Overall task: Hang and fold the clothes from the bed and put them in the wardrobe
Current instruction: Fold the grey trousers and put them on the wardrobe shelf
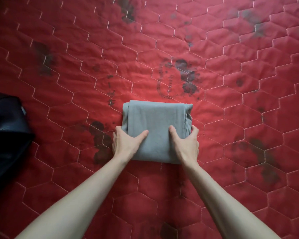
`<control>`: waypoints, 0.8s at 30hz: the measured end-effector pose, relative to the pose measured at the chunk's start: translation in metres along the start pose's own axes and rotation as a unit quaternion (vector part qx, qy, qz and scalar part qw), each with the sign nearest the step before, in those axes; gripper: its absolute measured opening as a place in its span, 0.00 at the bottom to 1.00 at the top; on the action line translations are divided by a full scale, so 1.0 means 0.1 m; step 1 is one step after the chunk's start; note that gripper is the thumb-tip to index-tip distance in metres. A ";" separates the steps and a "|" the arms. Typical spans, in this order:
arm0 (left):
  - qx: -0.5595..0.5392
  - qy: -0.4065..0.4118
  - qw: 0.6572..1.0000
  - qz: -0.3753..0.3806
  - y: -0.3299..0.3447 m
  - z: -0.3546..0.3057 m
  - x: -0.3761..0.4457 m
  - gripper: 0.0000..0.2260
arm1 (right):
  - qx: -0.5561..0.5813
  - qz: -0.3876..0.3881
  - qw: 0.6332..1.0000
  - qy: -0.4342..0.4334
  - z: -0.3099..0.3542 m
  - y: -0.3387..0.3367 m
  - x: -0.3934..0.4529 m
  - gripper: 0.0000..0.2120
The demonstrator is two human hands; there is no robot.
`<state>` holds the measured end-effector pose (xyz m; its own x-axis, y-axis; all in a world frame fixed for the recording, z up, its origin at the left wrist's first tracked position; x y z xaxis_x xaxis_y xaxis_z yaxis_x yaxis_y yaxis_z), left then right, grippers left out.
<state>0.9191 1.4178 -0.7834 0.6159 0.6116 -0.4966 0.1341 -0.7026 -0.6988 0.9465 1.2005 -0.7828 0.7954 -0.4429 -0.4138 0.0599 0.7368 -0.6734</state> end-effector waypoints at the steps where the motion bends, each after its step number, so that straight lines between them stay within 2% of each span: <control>1: -0.002 -0.001 1.000 0.019 -0.03 -0.02 0.04 0.45 | -0.028 0.014 0.999 0.013 0.03 0.00 0.02 0.39; 7: -0.102 -0.044 0.986 0.121 -0.08 0.05 0.09 0.51 | 0.002 0.102 0.994 0.032 0.00 -0.11 0.11 0.35; 12: -0.198 -0.052 0.961 0.185 -0.15 0.08 -0.05 0.32 | 0.074 0.169 0.983 0.000 -0.13 -0.18 0.10 0.36; 15: -0.225 -0.039 0.952 0.203 -0.21 0.10 -0.14 0.28 | 0.101 0.174 0.979 -0.039 -0.11 -0.26 0.02 0.33; 19: -0.249 -0.041 0.945 0.209 -0.37 0.12 -0.31 0.28 | 0.114 0.177 0.975 -0.073 0.02 -0.43 -0.16 0.30; 21: -0.250 -0.027 0.950 0.186 -0.50 0.11 -0.43 0.29 | 0.111 0.178 0.973 -0.093 0.15 -0.56 -0.28 0.33; 24: -0.255 0.001 0.955 0.148 -0.79 0.00 -0.67 0.35 | 0.082 0.169 0.974 -0.125 0.41 -0.86 -0.50 0.34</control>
<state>0.8672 1.4317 -0.6949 0.6866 0.3577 -0.6330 0.3144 -0.9311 -0.1852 0.9261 1.1801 -0.6786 0.9072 -0.0372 -0.4190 -0.1524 0.8994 -0.4097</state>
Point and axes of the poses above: each hand's wrist, its own x-axis towards the middle knuckle, its own y-axis out of the palm, z = x × y, the point moved 3 cm from there along x, towards the middle knuckle, and after that the axes turned 5 degrees about -z, right-handed, at the moved point
